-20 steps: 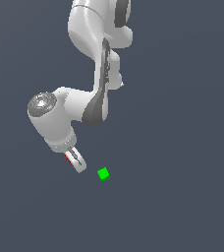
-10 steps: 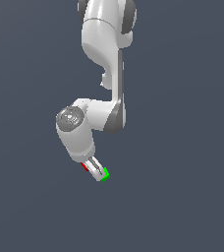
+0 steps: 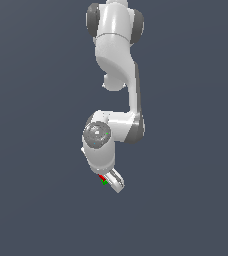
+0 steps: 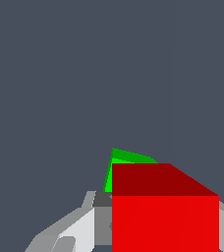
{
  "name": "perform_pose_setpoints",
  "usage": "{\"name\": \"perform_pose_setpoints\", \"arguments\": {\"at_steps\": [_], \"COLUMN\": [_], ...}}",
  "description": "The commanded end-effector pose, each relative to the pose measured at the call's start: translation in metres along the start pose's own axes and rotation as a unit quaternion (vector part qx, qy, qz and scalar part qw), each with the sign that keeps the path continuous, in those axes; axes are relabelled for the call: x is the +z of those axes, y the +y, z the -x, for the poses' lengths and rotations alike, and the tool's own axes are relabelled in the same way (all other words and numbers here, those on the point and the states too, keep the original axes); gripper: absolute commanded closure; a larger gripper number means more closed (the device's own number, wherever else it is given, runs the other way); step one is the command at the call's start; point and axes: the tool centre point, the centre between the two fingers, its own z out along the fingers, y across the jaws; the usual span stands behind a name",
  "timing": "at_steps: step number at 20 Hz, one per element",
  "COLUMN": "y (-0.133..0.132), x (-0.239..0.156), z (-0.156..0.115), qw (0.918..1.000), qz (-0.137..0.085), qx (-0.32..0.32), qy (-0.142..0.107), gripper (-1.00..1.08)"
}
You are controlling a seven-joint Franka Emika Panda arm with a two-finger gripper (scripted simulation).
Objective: Stack the red cube on top of the green cube.
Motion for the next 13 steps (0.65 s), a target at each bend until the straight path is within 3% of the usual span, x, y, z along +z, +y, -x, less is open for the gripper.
{"name": "perform_pose_setpoints", "arguments": {"at_steps": [1, 3, 4, 13], "y": [-0.0040, -0.0047, -0.0047, -0.0047], "x": [0.0010, 0.0013, 0.0013, 0.0013], "z": [0.0004, 0.0007, 0.0007, 0.0007], "qw": [1.0000, 1.0000, 1.0000, 1.0000], "qz": [0.000, 0.000, 0.000, 0.000], "qx": [0.001, 0.001, 0.001, 0.001], "qy": [0.001, 0.001, 0.001, 0.001], "gripper": [1.08, 1.08, -0.92, -0.92]}}
